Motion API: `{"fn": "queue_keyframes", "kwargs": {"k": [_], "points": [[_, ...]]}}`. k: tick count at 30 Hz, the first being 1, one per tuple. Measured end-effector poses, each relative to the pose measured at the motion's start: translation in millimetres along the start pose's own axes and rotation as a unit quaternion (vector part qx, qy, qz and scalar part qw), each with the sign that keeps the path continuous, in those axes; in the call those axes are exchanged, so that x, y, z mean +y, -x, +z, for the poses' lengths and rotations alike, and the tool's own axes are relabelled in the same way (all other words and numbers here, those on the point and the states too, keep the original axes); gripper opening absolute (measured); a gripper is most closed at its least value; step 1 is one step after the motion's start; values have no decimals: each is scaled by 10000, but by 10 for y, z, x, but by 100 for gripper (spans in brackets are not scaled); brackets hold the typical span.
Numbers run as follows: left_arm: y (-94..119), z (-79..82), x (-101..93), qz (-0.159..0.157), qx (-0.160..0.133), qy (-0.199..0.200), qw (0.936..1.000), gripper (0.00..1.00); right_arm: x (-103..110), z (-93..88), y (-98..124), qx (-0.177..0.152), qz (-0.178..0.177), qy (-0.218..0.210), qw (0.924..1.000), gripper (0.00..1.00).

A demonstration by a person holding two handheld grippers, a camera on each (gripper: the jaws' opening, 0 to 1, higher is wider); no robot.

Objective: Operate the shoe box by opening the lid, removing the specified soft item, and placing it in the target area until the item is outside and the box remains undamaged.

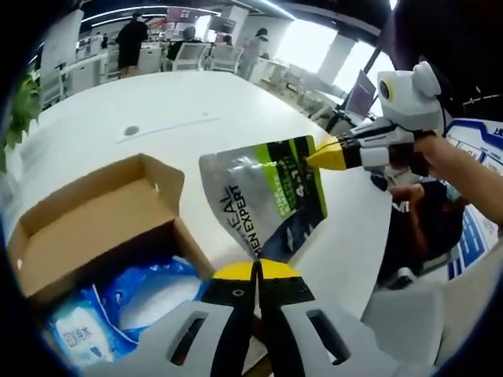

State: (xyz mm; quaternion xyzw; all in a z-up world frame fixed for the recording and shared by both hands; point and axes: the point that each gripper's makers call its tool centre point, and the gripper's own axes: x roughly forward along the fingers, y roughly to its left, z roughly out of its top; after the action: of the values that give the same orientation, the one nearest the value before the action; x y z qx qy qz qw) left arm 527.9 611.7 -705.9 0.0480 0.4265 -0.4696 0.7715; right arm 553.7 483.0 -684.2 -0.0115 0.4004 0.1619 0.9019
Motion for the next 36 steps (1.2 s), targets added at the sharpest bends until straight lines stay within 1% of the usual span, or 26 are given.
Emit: {"fn": "queue_keyframes", "kwargs": {"k": [7,9,10,12,20,26,32,34,36], "points": [[-116,2,23,149,230,-425,9987,0,-91,-42,-83,83,-42,-34,10000,0],[-155,13,42,213,316,-604,9974,0,-116,-47,-107,103,-60,-27,9999,0],[-176,18,59,268,390,-799,9957,0,-136,-50,-127,114,-69,-32,9999,0],[-211,26,67,312,473,-1007,9933,0,-167,-59,-162,136,-87,-38,9999,0],[-389,31,96,366,798,-1400,9863,0,-284,-122,-276,207,-147,-81,9996,0],[-517,13,129,344,977,-1464,9838,0,-368,-192,-365,212,-152,-159,9995,0],[-605,-15,165,404,1133,-1715,9778,0,-414,-232,-479,185,-143,-223,9995,0],[-627,-22,165,426,1207,-1853,9743,0,-432,-242,-511,187,-147,-232,9994,0],[-651,3,168,463,1212,-2010,9710,0,-469,-251,-551,169,-183,-237,9994,0]]}}
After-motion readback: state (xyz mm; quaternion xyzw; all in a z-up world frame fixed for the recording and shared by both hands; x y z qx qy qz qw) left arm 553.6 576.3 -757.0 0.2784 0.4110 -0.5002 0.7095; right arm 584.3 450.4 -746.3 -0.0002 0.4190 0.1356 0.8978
